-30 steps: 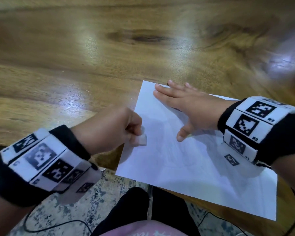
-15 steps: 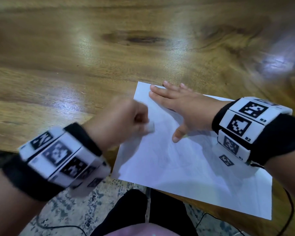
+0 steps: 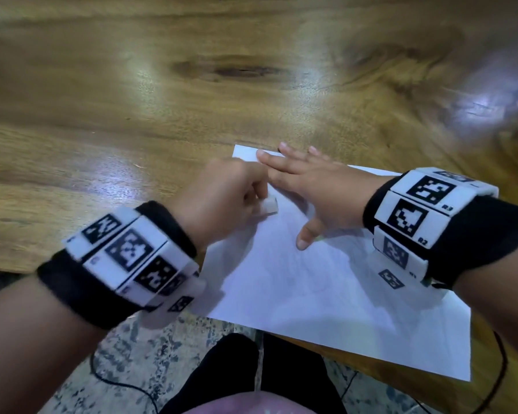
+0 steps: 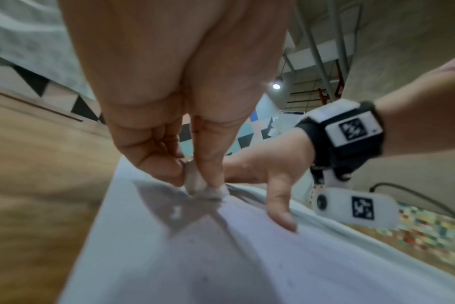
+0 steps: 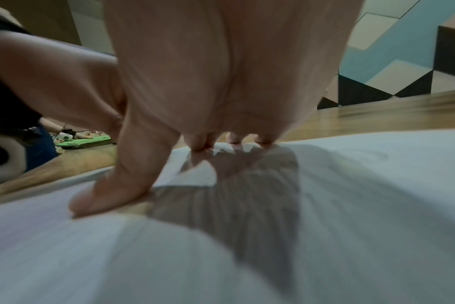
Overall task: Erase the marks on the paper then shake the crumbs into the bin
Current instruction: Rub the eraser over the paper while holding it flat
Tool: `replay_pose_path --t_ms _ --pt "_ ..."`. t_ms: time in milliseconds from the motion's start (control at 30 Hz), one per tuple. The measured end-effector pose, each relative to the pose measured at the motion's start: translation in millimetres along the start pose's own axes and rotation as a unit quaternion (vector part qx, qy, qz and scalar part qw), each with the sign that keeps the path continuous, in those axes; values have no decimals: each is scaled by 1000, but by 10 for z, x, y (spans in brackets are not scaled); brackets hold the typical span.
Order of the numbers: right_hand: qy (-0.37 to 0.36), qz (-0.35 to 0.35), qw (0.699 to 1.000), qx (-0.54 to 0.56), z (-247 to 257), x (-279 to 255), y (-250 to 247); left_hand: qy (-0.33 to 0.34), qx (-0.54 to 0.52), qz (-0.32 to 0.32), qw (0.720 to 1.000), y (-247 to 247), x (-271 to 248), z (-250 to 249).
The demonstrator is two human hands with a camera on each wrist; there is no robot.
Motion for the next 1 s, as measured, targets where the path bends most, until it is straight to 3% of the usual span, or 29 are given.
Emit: replay_pose_path --t_ms 67,233,433,500,633,700,833,900,1000 --pt "-1 0 1000 -1 -2 0 -2 -1 21 -2 1000 76 -21 38" --pt "-4 -3 1000 1 -3 -13 4 37 27 153 987 451 -498 79" --pt "-2 -1 1000 7 0 4 4 -1 12 -13 1000 -38 52 20" --pt "-4 -7 1000 17 -6 -1 -5 14 13 2 1000 65 -48 37" --pt "-5 -5 1000 1 -4 -8 8 32 1 138 990 364 -448 97" --pt "-4 -5 1000 -7 -5 -7 3 24 13 121 992 295 -351 107" --pt "-4 -4 1000 1 -6 -1 3 8 -5 -4 1000 4 6 21" --pt "-6 -4 1000 3 -7 -1 1 35 7 9 999 85 -68 10" --pt "-7 0 1000 -2 -7 -4 5 55 -1 122 991 317 -382 36"
Point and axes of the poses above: each hand's wrist, its own x-axis towards the middle knuckle, its own y-axis out of the palm, z = x × y, the point moved 10 cm from there along x, towards the middle knuckle, and after that the axes turned 11 degrees about -y, right-handed, at the moved point
